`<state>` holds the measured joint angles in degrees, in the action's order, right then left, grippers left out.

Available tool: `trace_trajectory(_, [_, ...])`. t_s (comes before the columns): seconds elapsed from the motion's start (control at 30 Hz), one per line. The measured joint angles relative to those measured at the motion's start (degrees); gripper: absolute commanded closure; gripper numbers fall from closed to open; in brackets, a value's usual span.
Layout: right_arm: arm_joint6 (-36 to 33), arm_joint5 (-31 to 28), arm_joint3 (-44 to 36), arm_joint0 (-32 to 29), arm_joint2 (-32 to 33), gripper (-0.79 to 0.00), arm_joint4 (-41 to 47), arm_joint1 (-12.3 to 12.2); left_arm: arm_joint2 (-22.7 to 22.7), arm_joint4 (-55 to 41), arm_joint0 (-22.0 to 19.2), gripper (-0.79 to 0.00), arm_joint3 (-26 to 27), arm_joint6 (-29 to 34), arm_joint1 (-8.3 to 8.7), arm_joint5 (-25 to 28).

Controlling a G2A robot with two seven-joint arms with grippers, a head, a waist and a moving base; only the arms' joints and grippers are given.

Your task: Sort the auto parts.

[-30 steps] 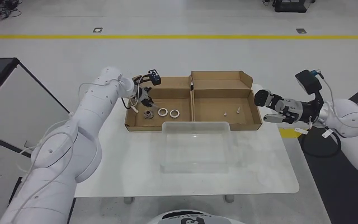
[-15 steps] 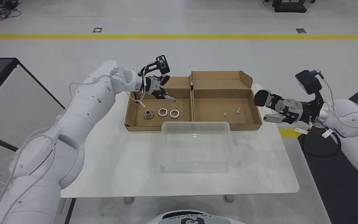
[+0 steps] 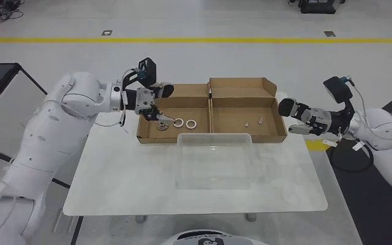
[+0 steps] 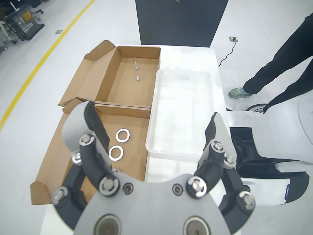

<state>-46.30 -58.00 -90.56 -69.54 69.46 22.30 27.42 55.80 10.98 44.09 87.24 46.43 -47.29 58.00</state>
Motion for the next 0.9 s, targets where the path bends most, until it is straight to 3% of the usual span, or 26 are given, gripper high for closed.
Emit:
trace_trajectory(0.27, [0.0,0.0,0.0,0.0,0.0,-0.785,0.0,0.0,13.2,-6.63,12.08,-0.785,10.7,-0.15,7.13,0.0])
trace_trajectory(0.47, [0.0,0.0,0.0,0.0,0.0,-0.785,0.0,0.0,21.36,-10.76,19.62,-0.785,14.52,-0.15,10.5,0.0])
trace_trajectory(0.9, [0.0,0.0,0.0,0.0,0.0,-0.784,0.0,0.0,21.64,-10.73,20.0,-0.785,14.71,-0.15,10.64,0.0])
